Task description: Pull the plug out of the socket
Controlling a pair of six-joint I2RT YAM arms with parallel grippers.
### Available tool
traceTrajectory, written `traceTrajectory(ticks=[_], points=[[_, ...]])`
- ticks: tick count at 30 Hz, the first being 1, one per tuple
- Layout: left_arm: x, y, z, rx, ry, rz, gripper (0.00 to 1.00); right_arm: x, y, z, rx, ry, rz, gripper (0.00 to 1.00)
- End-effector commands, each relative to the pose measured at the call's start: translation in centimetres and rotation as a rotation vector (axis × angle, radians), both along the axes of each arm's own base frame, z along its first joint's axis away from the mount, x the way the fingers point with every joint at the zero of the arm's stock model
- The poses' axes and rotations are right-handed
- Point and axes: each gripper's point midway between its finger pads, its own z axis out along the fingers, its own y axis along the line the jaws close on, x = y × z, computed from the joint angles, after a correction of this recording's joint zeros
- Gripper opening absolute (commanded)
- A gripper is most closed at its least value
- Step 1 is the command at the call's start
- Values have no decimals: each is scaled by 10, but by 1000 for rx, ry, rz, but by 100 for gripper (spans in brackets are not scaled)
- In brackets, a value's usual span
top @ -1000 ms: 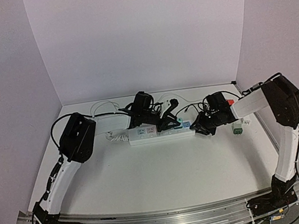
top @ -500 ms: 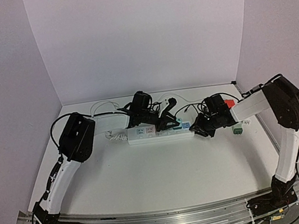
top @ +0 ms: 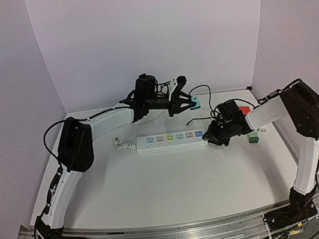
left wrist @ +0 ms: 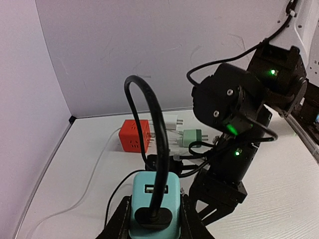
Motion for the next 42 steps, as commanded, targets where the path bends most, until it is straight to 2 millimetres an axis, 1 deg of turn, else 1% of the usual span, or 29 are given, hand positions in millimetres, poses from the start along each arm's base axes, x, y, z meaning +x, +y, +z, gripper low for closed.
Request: traceTrajectory(ticks=[1,4,7,9,11,13,15,19,22,24,27,29,34,38,42], points=[[-2,7,61,-76,22,18,0,-13,-5,-6,-86,43,40,28],[7,12,65,-69,142,68,0,-2,-1,18,-96,-40,82,30],[11,17,64,-47,285,106,0,9,1,47,-117,-138,119,33],[12,20,63,-37,386,129,0,14,1,69,-135,-209,135,35],[12,22,58,-19,483,144,0,19,0,89,-162,-283,161,37],[8,22,58,-13,558,135,0,22,-1,109,-190,-359,186,38],[4,22,58,-8,626,123,0,23,-3,124,-218,-427,203,41],[5,23,62,-8,716,138,0,18,-5,152,-263,-573,271,50],[4,23,65,-12,787,137,0,7,-7,169,-302,-693,322,58],[2,23,67,-13,846,133,0,-2,-6,182,-328,-804,358,63],[0,22,68,-15,915,133,0,-13,1,196,-387,-979,411,68],[-1,21,70,-19,942,126,0,-14,7,204,-452,-1069,439,69],[-9,17,72,-12,966,106,0,6,31,215,-526,-1155,476,72],[-12,15,72,-8,960,103,0,19,48,213,-521,-1174,493,72],[-11,16,77,-18,939,98,0,28,54,205,-527,-1164,497,72]])
